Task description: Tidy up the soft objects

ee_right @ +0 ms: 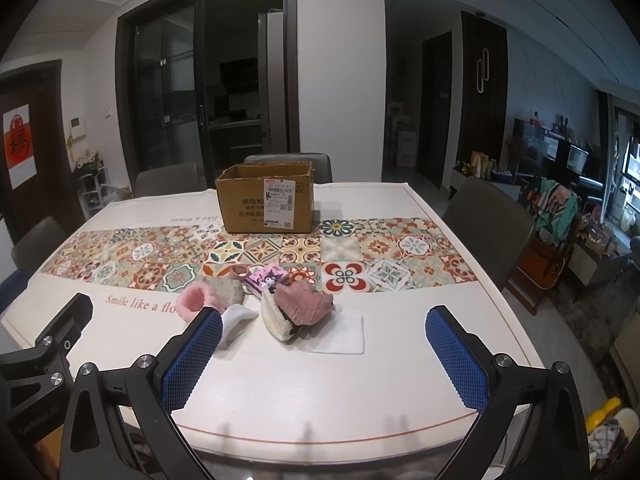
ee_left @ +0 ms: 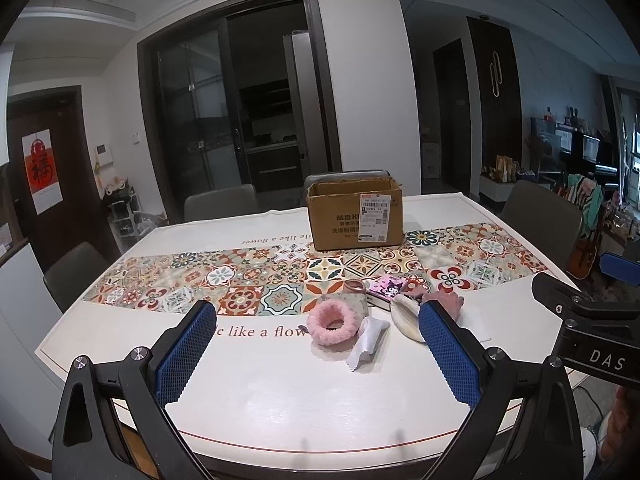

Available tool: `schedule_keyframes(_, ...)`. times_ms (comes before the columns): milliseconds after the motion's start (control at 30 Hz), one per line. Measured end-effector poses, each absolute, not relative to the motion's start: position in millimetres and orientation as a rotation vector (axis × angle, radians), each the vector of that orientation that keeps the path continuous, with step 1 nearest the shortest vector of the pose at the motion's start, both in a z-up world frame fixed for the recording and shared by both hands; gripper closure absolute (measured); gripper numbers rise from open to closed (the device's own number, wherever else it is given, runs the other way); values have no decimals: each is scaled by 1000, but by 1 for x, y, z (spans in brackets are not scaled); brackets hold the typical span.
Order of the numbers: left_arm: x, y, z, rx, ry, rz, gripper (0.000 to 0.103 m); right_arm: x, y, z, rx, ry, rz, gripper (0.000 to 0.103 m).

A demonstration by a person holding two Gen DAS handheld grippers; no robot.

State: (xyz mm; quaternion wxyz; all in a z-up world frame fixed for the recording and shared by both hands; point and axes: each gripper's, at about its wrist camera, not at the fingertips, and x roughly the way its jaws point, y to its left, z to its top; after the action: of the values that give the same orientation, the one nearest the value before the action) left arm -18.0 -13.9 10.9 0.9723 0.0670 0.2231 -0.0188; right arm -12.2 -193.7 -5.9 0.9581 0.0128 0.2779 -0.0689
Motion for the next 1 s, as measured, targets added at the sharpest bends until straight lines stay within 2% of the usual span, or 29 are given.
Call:
schedule_keyframes(333,4,-18,-1,148,497,-78,1,5,-199,-14,46,603,-134,0)
schedule_keyframes(667,43,-32,-22,182,578,-156,18,38,-204,-30,82,665,-123,1)
schedule_keyframes(1000,91,-35,-52,178,695,-222,32,83,-204,-55,113,760,-88,13)
